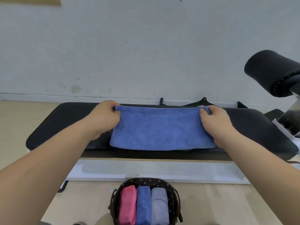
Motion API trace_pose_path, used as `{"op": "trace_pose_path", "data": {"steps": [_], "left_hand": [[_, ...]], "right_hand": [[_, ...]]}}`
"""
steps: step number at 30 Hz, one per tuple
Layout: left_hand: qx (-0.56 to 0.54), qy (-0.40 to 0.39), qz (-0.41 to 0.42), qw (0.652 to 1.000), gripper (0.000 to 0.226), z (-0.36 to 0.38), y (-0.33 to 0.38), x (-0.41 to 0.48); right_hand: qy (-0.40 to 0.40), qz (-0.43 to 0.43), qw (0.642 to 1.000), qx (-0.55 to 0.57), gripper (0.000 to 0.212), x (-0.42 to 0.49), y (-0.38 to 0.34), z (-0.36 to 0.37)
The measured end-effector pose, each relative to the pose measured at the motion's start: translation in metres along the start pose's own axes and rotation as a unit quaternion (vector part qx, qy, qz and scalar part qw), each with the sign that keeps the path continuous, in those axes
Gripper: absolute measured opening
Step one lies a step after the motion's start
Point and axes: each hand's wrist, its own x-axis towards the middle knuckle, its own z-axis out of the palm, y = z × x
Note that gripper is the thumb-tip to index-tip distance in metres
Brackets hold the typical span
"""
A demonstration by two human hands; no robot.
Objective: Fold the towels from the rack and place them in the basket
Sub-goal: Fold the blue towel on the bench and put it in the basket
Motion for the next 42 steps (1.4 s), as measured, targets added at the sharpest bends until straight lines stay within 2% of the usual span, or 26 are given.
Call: {"op": "trace_pose_path", "data": {"steps": [2,4,7,12,16,19,22,24,25,27,29,31,33,37,39,42], "left_hand": [[0.019,0.019,0.004,1.000,0.022,0.007,-0.007,0.017],[0.064,0.013,-0.001,0.998,0.018,0.015,-0.017,0.032],[0.133,0.020,-0.013,0.991,0.021,0.024,-0.026,0.047],[0.229,0.009,0.000,0.973,0.015,0.024,-0.025,0.055],[0.240,0.001,0.000,0.971,0.019,0.021,-0.025,0.050],[0.224,-0.010,-0.036,0.974,0.032,0.014,-0.016,0.040],[0.254,-0.039,-0.069,0.964,0.047,0.009,-0.008,0.034],[0.227,-0.046,-0.079,0.970,0.049,0.012,-0.009,0.033],[0.198,-0.050,-0.086,0.975,0.047,0.014,-0.010,0.032],[0.126,-0.054,-0.111,0.984,0.041,0.016,-0.010,0.031],[0.067,-0.064,-0.142,0.986,0.042,0.013,-0.009,0.030],[0.020,-0.078,-0.168,0.982,0.043,0.009,-0.007,0.030],[-0.046,-0.091,-0.190,0.977,0.038,0.006,-0.004,0.028],[-0.174,-0.133,-0.229,0.949,0.028,0.002,-0.002,0.024],[-0.176,-0.127,-0.228,0.949,0.023,0.003,-0.005,0.022],[-0.157,-0.087,-0.206,0.962,0.019,0.003,-0.010,0.021]], "right_hand": [[0.017,-0.045,0.998,-0.049,0.026,0.013,0.004,0.007],[0.005,-0.071,0.987,-0.144,0.021,0.023,0.009,0.014],[-0.024,-0.052,0.968,-0.243,0.011,0.034,0.019,0.024],[-0.001,-0.049,0.963,-0.265,0.015,0.042,0.022,0.030],[0.011,-0.030,0.974,-0.226,0.016,0.043,0.024,0.028],[0.026,-0.023,0.979,-0.200,0.016,0.041,0.025,0.025],[0.052,-0.053,0.971,-0.227,0.029,0.034,0.017,0.022],[0.053,-0.127,0.948,-0.286,0.038,0.023,0.003,0.026],[0.028,-0.167,0.942,-0.288,0.040,0.014,-0.006,0.031],[-0.079,-0.221,0.936,-0.264,0.049,-0.006,-0.020,0.046],[-0.185,-0.230,0.913,-0.281,0.061,-0.027,-0.025,0.065],[-0.234,-0.229,0.880,-0.346,0.067,-0.038,-0.022,0.078],[-0.244,-0.229,0.859,-0.386,0.069,-0.040,-0.019,0.083],[-0.226,-0.241,0.858,-0.392,0.089,-0.038,-0.021,0.083],[-0.232,-0.240,0.851,-0.405,0.092,-0.040,-0.019,0.086],[-0.238,-0.234,0.843,-0.422,0.078,-0.042,-0.019,0.091]]}}
